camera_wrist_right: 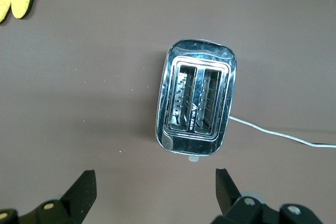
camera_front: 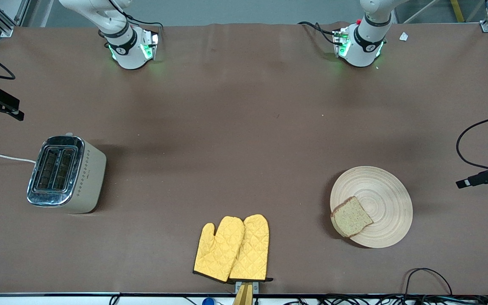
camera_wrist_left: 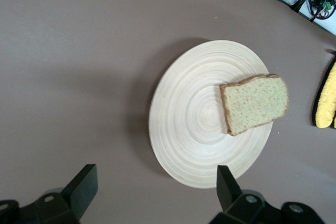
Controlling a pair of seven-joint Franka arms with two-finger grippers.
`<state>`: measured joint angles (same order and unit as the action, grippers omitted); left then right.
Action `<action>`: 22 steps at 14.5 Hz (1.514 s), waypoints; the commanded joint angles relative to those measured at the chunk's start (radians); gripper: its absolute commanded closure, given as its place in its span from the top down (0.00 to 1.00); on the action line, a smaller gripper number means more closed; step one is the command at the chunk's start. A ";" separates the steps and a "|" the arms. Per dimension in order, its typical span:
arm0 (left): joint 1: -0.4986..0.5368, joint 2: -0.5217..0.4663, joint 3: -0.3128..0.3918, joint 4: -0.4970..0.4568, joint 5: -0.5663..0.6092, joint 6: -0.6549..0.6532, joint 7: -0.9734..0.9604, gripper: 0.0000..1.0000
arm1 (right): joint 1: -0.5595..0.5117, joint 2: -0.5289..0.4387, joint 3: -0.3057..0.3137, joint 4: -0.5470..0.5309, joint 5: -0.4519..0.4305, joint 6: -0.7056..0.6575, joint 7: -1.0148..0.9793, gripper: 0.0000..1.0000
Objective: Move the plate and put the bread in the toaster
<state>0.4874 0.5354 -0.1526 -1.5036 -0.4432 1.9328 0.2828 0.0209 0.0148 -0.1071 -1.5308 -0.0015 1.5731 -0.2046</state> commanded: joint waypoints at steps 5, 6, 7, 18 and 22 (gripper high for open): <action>0.034 0.212 -0.008 0.089 -0.190 0.006 0.081 0.97 | 0.011 -0.013 0.007 -0.019 0.000 -0.001 0.016 1.00; 0.045 0.230 -0.008 0.089 -0.213 0.006 0.107 0.92 | 0.020 -0.016 0.007 -0.019 0.000 -0.002 0.016 1.00; 0.046 0.245 -0.008 0.089 -0.242 0.006 0.149 0.89 | 0.025 -0.016 0.007 -0.019 0.000 -0.005 0.014 1.00; 0.063 0.351 -0.010 0.089 -0.436 -0.003 0.412 0.62 | 0.024 -0.016 0.007 -0.020 0.000 -0.007 0.014 1.00; 0.063 0.388 -0.008 0.089 -0.555 -0.005 0.492 0.54 | 0.024 -0.016 0.007 -0.019 0.000 -0.007 0.014 1.00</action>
<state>0.5434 0.8967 -0.1545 -1.4383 -0.9558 1.9419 0.7461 0.0419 0.0151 -0.1002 -1.5328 -0.0015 1.5663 -0.2044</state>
